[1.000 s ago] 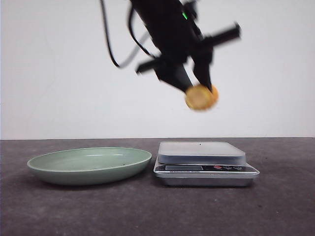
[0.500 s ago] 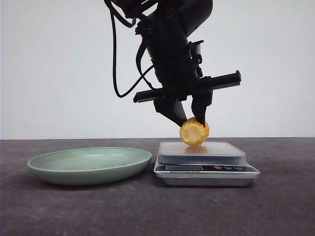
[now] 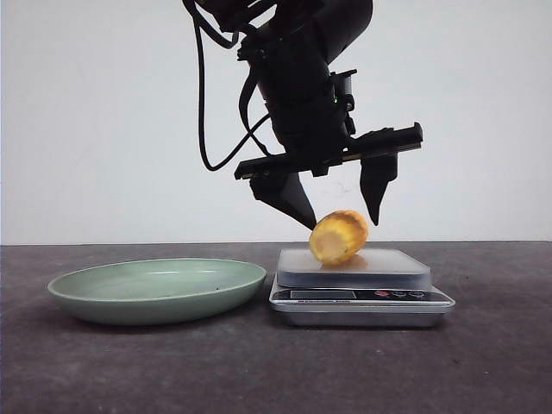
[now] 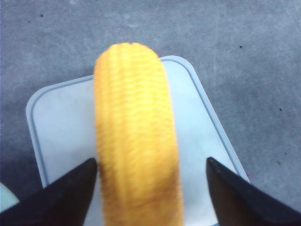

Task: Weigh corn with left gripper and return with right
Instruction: 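Lower the corn onto the scale and open the left gripper, then lower the right gripper onto the corn on the scale and close it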

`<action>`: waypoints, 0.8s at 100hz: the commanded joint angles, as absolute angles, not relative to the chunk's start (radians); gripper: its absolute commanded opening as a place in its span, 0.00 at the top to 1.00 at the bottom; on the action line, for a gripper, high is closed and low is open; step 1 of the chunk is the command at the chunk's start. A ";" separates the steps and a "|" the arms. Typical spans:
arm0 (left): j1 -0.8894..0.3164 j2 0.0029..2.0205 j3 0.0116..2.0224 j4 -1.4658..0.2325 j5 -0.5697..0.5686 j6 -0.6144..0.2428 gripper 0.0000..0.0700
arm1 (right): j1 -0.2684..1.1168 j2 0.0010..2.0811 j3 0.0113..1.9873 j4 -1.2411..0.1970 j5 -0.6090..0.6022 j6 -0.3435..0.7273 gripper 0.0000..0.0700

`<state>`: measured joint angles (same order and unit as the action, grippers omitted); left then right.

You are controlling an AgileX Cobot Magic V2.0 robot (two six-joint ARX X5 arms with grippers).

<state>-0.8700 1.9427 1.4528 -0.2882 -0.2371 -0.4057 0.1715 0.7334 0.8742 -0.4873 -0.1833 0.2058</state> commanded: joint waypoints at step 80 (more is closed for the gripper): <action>-0.820 0.758 1.464 -0.941 -0.659 -0.213 0.32 | 0.480 1.007 0.891 -0.222 -0.122 0.279 0.29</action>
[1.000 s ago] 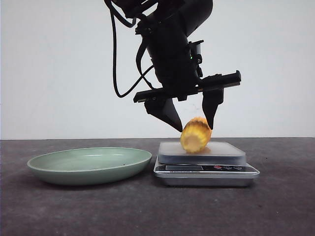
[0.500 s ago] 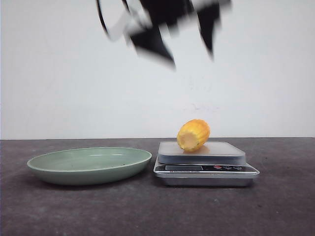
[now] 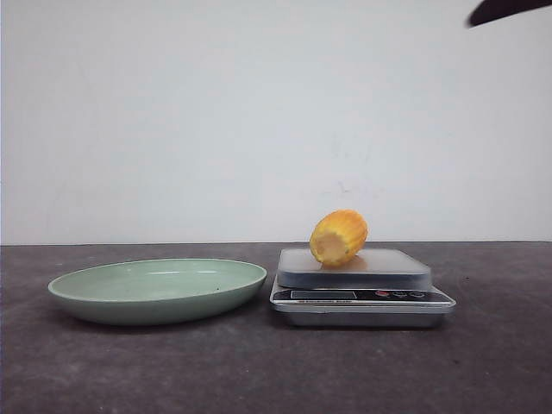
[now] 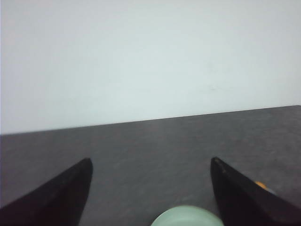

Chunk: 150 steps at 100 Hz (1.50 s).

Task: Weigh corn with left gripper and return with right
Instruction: 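Lower the right gripper onto the corn on the scale and close it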

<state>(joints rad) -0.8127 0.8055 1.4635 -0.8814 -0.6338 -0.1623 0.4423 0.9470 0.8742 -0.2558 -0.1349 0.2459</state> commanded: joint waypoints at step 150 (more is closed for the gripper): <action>-0.821 0.371 0.939 -1.084 -0.658 -0.480 0.33 | 0.641 1.689 1.068 -0.231 0.196 0.487 1.00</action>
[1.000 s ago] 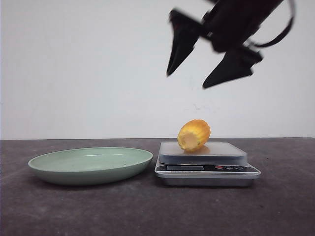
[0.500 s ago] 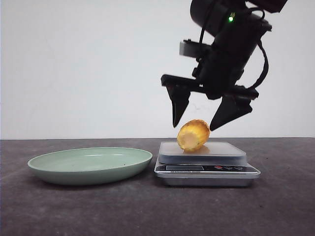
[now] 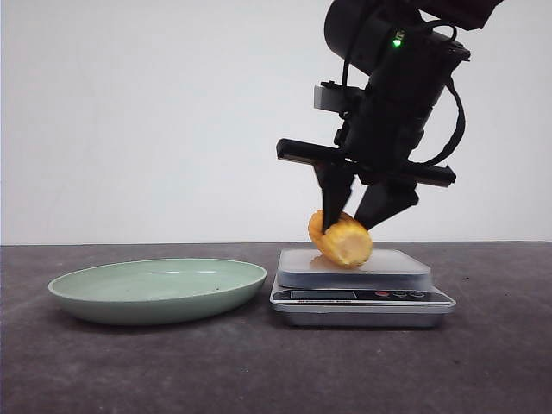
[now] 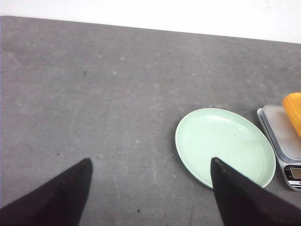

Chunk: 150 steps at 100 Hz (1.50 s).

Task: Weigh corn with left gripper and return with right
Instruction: 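Lower the right gripper onto the corn on the scale and close it, then lift the corn with the right gripper and carry it over the plate, then lower the corn onto the green plate and open the right gripper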

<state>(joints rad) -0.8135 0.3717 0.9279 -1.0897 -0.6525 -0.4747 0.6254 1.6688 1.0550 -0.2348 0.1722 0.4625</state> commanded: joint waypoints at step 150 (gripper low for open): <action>-0.821 0.371 0.939 -1.084 -0.673 -0.472 0.33 | 0.958 1.992 1.331 -0.095 0.184 0.543 0.13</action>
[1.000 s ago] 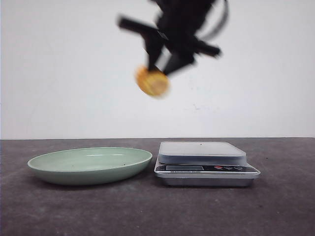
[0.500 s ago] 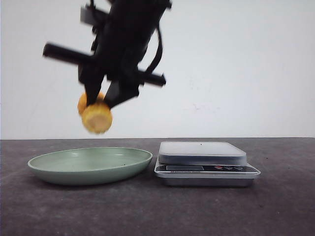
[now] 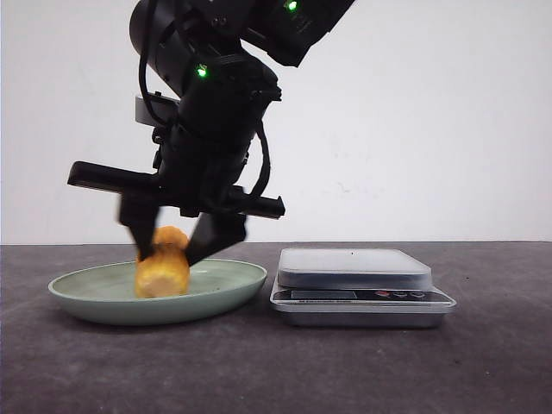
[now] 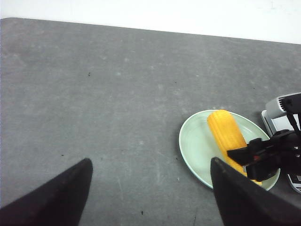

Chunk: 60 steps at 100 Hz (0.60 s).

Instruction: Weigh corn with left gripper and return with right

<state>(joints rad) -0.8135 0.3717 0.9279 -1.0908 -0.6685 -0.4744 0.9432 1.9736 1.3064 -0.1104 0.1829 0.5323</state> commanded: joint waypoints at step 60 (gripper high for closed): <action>-0.821 0.371 0.939 -1.011 -0.673 -0.398 0.33 | 0.632 1.296 1.353 -0.392 0.211 0.206 0.12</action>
